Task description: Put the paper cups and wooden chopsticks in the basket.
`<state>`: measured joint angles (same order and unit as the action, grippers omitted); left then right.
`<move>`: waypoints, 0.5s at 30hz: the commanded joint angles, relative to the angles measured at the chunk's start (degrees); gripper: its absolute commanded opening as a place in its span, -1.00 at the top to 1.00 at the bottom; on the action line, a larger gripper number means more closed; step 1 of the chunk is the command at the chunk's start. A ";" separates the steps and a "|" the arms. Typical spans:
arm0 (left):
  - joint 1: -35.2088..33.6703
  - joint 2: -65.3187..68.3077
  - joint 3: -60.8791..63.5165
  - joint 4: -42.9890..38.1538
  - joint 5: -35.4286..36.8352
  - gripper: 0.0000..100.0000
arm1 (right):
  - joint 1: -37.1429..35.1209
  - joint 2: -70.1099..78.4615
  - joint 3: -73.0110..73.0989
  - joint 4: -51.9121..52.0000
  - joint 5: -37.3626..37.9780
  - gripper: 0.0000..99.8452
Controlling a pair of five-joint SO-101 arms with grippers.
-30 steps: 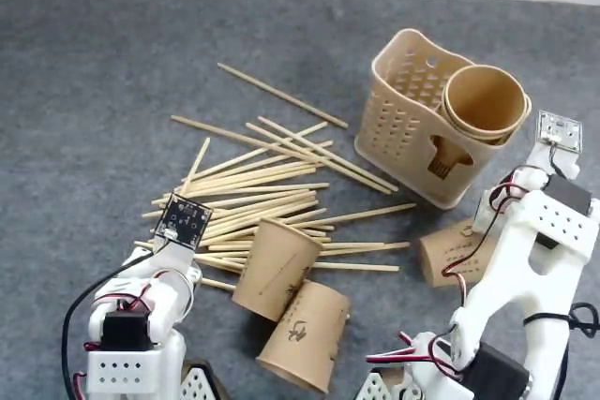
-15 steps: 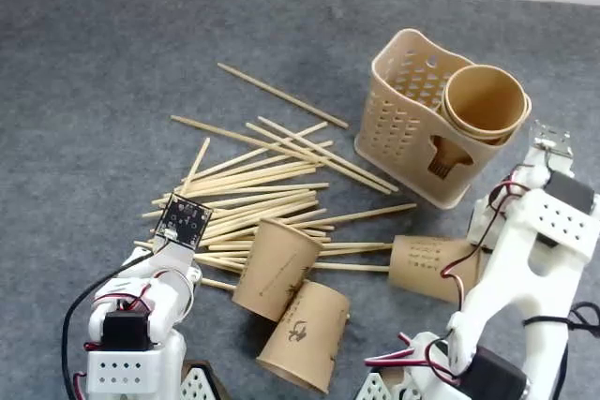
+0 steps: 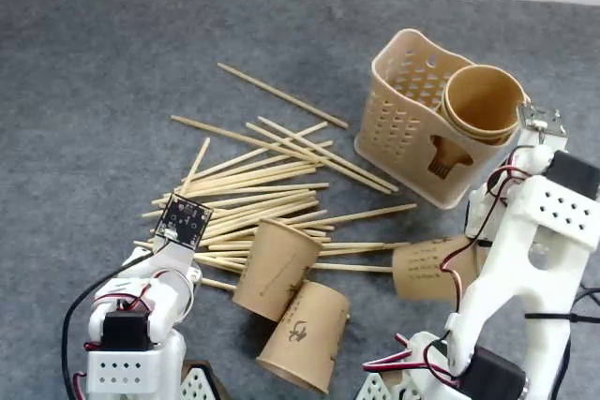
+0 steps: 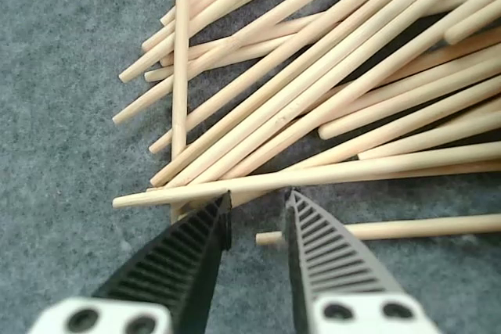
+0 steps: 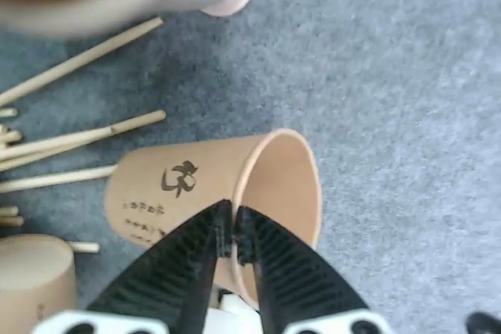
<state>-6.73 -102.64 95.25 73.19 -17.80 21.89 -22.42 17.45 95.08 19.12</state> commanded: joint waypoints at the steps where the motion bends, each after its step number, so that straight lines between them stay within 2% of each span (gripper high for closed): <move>1: -0.48 0.66 -0.40 -1.32 -0.35 0.75 | 3.30 -1.54 -6.81 2.42 3.96 0.99; 10: -0.48 0.66 -0.40 -1.32 -0.35 0.75 | 11.65 -0.92 -11.03 0.75 15.12 0.99; 15: -0.66 0.66 -0.40 -1.32 -0.35 0.75 | 12.26 -0.84 -6.99 -4.53 18.29 0.99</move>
<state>-6.73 -102.64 95.25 73.19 -17.80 33.67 -22.42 9.54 92.62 35.21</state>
